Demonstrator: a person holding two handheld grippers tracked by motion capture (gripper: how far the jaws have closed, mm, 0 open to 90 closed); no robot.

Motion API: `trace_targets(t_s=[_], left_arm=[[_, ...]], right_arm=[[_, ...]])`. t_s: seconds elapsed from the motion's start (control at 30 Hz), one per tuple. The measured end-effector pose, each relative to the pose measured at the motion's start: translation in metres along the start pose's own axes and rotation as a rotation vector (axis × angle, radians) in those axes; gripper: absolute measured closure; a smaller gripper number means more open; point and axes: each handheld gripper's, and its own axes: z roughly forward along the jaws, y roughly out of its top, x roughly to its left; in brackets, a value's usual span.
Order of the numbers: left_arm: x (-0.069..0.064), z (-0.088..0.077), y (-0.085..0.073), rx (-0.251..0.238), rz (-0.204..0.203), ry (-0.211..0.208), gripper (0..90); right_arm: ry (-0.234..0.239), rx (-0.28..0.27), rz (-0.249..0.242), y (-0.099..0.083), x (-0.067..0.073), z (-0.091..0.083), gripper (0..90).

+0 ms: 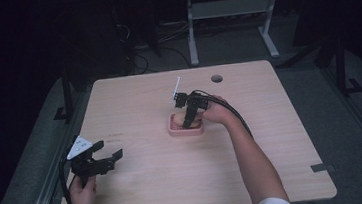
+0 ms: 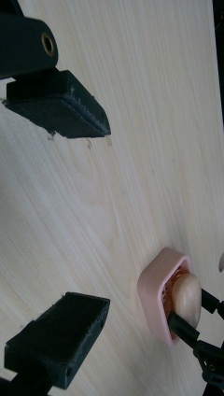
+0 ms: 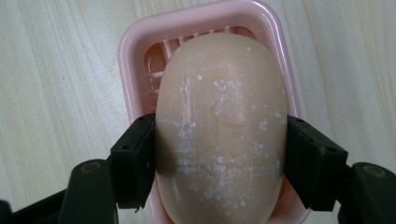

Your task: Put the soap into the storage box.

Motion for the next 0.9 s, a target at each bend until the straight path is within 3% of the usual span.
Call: trace_targets(t_s=[0.9], left_arm=[[0.0020,-0.0018,0.0001,-0.009,0.000,0.002,14.2]], right_arm=[[-0.007,0.011,0.006,-0.0005,-0.0009,0.0014,31.5]])
